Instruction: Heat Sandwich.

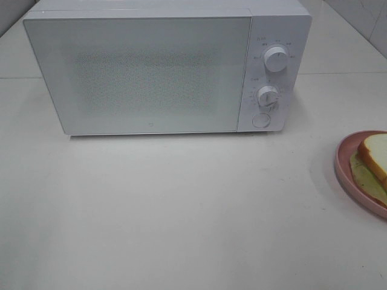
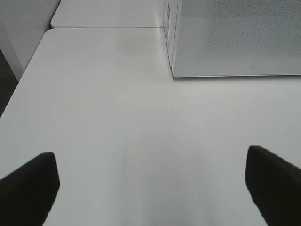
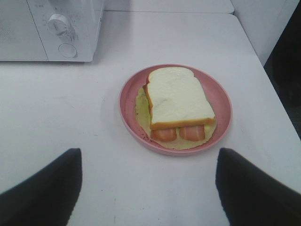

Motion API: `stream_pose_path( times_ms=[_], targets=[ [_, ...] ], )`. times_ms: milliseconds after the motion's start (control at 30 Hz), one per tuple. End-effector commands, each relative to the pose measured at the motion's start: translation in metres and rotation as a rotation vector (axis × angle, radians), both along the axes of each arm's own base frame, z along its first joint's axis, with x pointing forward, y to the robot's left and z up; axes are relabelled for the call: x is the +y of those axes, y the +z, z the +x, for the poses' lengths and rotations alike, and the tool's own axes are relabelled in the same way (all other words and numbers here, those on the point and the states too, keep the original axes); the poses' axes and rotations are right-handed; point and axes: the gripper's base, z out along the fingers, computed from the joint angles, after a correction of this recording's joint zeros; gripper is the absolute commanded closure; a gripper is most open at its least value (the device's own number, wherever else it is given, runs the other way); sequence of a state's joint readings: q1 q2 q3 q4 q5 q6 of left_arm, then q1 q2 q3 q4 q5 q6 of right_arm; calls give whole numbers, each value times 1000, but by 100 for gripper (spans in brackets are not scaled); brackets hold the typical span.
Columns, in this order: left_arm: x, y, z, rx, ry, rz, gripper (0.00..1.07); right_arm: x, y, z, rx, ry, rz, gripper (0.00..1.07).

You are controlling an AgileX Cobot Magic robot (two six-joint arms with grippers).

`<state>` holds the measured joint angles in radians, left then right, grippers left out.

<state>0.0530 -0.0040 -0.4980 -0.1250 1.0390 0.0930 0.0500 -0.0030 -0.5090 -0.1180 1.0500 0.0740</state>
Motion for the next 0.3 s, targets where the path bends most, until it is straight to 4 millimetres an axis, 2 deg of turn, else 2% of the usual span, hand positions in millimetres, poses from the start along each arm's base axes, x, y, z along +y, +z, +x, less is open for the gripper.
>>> stream_pose_path(
  times_ms=[33,300],
  targets=[
    [-1,0,-4,-30,-9,-4,5,0,-1,-3,-29,2,-8,31],
    [-1,0,-4,-30,-9,-4,5,0,-1,-3,-29,2,-8,31]
  ],
)
